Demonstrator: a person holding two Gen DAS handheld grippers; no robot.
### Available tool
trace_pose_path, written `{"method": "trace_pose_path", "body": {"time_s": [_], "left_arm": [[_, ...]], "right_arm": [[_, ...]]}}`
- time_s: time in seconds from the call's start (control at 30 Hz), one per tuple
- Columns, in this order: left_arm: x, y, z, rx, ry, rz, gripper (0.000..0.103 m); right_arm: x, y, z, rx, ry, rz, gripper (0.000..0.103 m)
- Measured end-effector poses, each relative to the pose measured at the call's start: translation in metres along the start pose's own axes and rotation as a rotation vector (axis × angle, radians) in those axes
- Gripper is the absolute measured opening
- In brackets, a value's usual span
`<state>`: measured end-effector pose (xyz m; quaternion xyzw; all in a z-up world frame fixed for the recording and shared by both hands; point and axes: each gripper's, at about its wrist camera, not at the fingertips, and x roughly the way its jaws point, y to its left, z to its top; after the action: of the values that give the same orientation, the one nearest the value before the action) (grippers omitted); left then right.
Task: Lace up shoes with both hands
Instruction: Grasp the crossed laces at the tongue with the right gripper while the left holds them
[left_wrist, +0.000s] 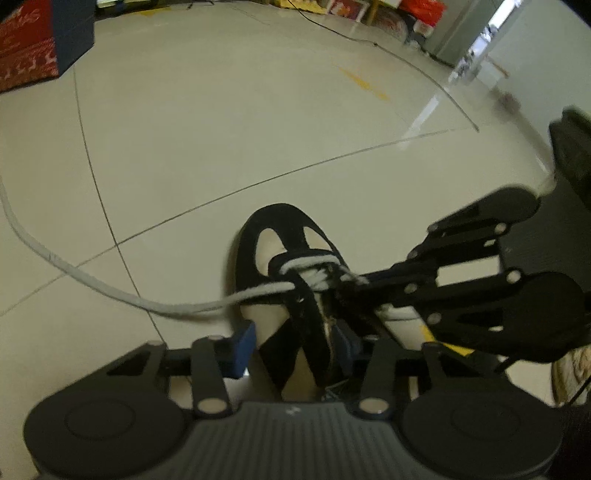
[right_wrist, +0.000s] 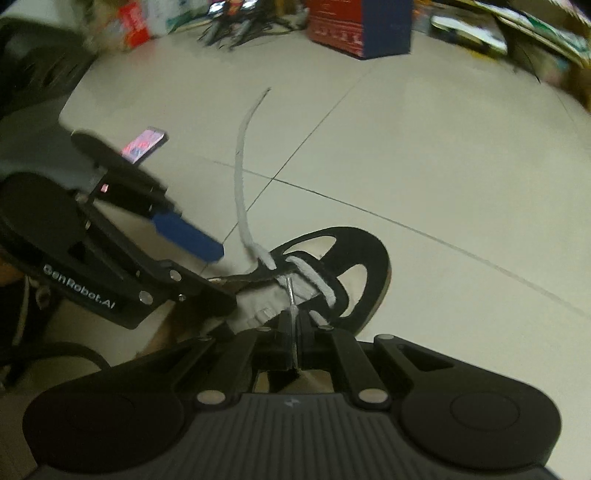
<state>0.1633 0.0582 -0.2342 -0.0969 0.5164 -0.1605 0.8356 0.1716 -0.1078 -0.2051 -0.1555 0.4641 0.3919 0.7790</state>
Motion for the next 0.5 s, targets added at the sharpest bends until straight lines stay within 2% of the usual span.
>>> {"method": "trace_pose_path", "body": {"time_s": [0.03,0.13,0.3,0.37,0.5], "left_arm": [[0.000,0.002,-0.001,-0.025,-0.007,-0.011,0.034],[-0.002,0.016,-0.006,-0.145,-0.021,-0.047,0.029],[0.001,0.061,-0.022,-0.476,-0.008,-0.148,0.030],[0.002,0.065,-0.023,-0.509,-0.001,-0.163,0.030],[0.003,0.060,-0.022,-0.490,-0.004,-0.159,0.031]], "right_arm": [[0.001,0.000,-0.001,0.014,-0.008,0.003,0.003],[0.006,0.007,-0.005,-0.011,-0.020,-0.008,0.003],[0.014,0.026,-0.007,-0.150,-0.019,-0.058,0.003],[0.017,0.032,-0.007,-0.200,-0.014,-0.076,0.003],[0.020,0.042,-0.007,-0.275,-0.005,-0.104,0.003]]}}
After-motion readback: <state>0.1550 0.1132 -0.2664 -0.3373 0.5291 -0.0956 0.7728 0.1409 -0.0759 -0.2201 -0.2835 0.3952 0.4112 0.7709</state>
